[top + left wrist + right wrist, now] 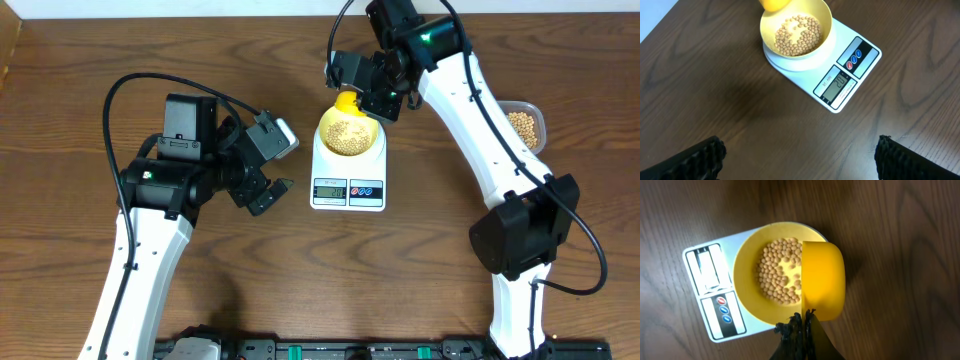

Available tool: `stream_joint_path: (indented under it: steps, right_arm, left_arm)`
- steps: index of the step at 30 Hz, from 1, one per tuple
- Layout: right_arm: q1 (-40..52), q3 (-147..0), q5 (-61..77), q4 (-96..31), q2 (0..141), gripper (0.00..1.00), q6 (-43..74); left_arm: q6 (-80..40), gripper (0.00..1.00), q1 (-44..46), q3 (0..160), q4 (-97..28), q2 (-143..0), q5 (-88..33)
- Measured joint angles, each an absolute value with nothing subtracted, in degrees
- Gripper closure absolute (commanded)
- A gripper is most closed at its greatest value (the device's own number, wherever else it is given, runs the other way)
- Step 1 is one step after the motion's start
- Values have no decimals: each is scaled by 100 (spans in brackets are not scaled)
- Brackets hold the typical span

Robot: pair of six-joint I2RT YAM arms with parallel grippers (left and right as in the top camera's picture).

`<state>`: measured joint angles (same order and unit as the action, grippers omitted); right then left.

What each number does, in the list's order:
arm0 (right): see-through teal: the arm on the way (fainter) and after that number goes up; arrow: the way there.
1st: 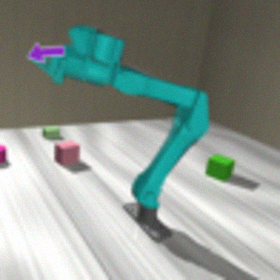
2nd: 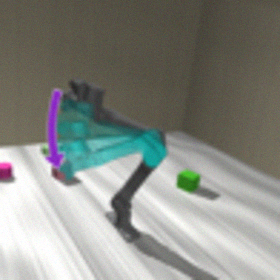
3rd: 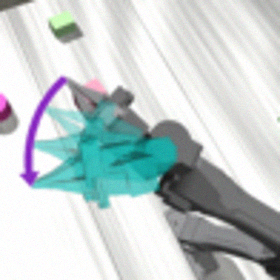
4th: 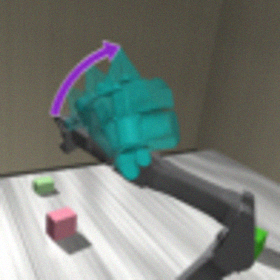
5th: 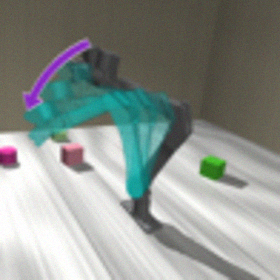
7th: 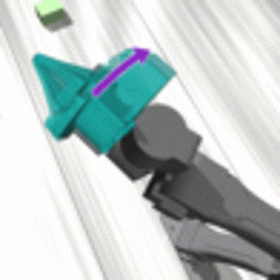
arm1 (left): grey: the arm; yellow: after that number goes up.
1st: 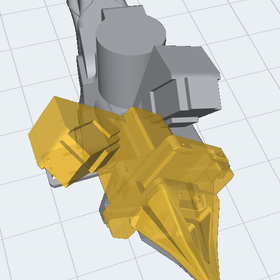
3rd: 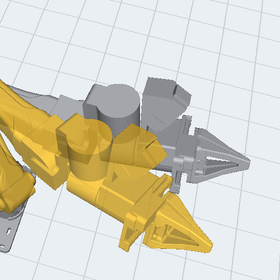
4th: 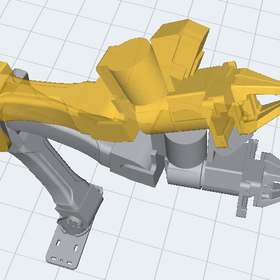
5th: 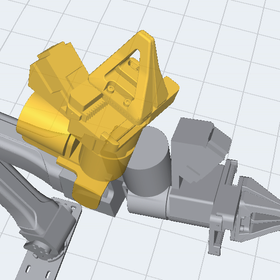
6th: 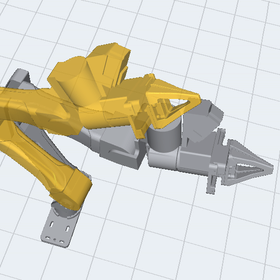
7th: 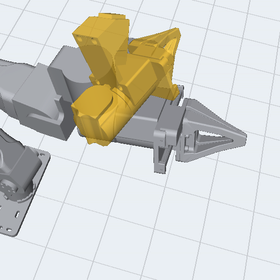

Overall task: Scoop item into bowl and weigh 50g on scale
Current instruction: 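Move the empty scoop back right over the soybean tub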

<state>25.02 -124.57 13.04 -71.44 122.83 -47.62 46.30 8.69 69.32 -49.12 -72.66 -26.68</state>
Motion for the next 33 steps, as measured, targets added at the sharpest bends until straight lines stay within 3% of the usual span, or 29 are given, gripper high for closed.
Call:
stream_joint_path:
  steps: [4,8,17,22,33]
  right_arm:
    - [2464,-12457,1286,-6956,12283,99,-4545]
    - [2180,-12460,1511,-6702,12258,99,-3511]
    - [781,-12479,2840,-6978,11924,99,-1240]
    - [268,-12488,3105,-7714,11896,99,-921]
    - [-3,-12488,1872,-8687,11832,99,-794]
  left_arm:
    - [4630,2,869,6932,-4912,-7266,-2668]
    - [4630,2,869,6932,-4912,-7266,-2668]
    - [4630,2,869,6932,-4912,-7266,-2668]
    - [4630,2,869,6932,-4910,-7266,-2668]
    - [4630,3,869,6932,-4910,-7266,-2668]
